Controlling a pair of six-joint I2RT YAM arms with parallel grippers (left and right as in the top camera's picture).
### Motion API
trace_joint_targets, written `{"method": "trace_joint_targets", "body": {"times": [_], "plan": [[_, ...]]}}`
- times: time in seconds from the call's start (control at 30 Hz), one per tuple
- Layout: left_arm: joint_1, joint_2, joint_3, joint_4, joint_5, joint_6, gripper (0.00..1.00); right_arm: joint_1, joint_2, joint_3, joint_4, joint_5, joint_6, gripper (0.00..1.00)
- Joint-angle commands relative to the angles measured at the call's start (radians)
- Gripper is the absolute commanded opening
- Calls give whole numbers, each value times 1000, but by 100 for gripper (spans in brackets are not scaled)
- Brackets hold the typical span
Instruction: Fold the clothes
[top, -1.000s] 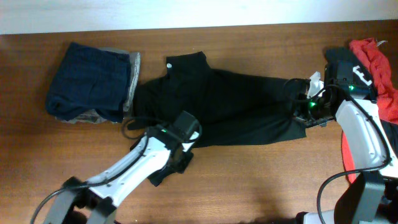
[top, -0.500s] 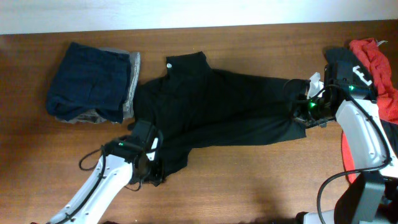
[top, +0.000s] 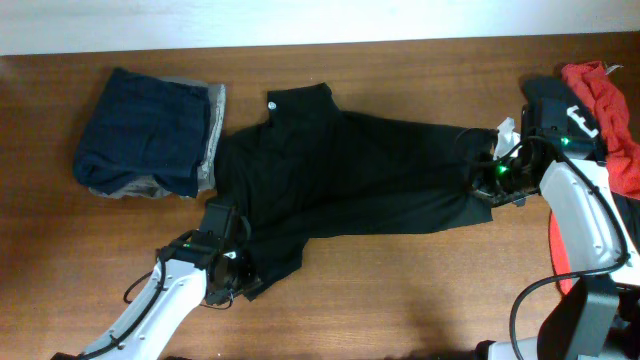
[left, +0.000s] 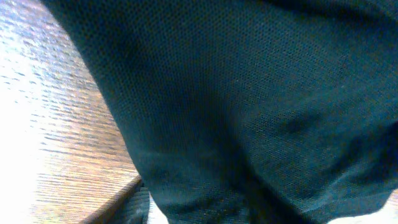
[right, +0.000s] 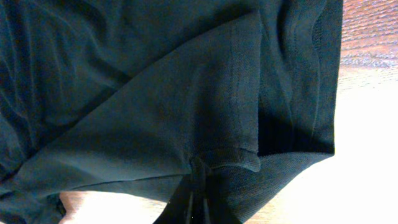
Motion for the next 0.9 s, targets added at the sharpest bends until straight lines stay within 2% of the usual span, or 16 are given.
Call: {"method": "trace_joint_targets", "body": {"times": [0.0, 0.1, 0.17, 0.23, 0.27, 0.37, 0.47, 0.63, 0.73, 0.8, 0.87], "plan": [[5, -2, -7, 7, -10, -22, 16, -4, -29, 16, 0, -9, -7, 6], [5, -4, 6, 5, 6, 28, 0, -9, -29, 32, -3, -9, -19, 6], [10, -22, 77, -44, 59, 94, 0, -29, -30, 84, -49, -9, -18, 6], [20, -70, 225, -164, 70, 151, 1, -56, -30, 151, -125, -8, -18, 6], [30, -109, 347, -249, 52, 206, 0, -72, -30, 179, -168, -8, -18, 6], [37, -160, 580, -372, -83, 275, 0, -82, -27, 180, -211, 0, -19, 6], [37, -169, 709, -453, -193, 282, 1, -67, -26, 161, -255, 23, -18, 6], [37, -155, 722, -515, -285, 282, 0, -53, -16, 58, -270, 86, -17, 6], [37, -147, 722, -516, -291, 282, 1, -53, -9, -51, -208, 85, -18, 7], [37, -144, 722, -515, -291, 282, 0, -53, -9, -90, -163, 85, -18, 16], [37, -144, 722, -515, -298, 282, 0, -53, -9, -106, -143, 85, -18, 19]]}}
